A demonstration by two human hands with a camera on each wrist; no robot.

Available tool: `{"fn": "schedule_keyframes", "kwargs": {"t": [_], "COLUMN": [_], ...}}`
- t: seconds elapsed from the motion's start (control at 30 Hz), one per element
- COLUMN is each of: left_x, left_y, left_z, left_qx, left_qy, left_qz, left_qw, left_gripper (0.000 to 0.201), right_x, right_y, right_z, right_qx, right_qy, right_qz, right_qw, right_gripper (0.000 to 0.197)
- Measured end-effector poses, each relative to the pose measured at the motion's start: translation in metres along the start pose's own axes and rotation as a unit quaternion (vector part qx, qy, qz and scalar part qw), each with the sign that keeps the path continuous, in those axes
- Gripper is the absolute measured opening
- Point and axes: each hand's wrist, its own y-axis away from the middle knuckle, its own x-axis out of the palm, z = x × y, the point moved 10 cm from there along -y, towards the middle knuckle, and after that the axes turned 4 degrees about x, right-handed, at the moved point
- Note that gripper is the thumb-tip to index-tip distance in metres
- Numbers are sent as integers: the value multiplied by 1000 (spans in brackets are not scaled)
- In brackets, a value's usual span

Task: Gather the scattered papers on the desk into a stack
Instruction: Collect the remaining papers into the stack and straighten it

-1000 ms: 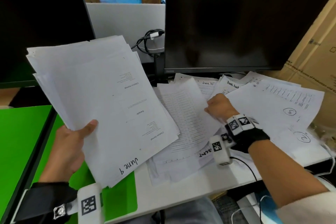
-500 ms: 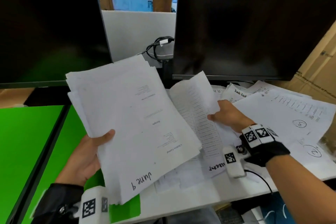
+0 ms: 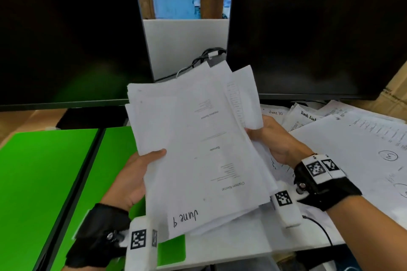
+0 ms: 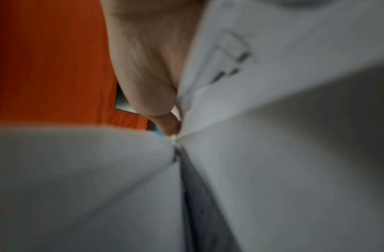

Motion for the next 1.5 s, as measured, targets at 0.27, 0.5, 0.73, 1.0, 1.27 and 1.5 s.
{"fn": "schedule_keyframes", "kwargs": {"t": [0.27, 0.5, 0.73, 1.0, 1.27, 1.5], "left_x": [2, 30, 22, 27, 8, -6], "left_y": [-11, 24, 7, 6, -8, -4], "left_z": [-36, -117, -89, -96, -79, -88], "left_qx": [112, 350, 284, 319, 321, 343], "left_qy": [-180, -215, -214, -146, -267, -263], "left_qz": [-67, -45, 9, 25, -62, -104], "left_qw": [975, 911, 935, 936, 907, 895], "left_gripper": [27, 36, 62, 37, 22, 20], "right_x": [43, 24, 34, 35, 2, -168], "right_y": [12, 16, 5, 15, -7, -50], "right_z": [34, 51, 27, 53, 12, -56], "right_qx": [-85, -127, -90, -179, -89, 42], "right_qy": [98, -49, -14, -29, 203, 663], "right_qz": [7, -53, -28, -70, 88, -18], "right_qw": [992, 989, 995, 981, 971, 747], "right_gripper": [33, 42, 45, 31, 40, 65]}}
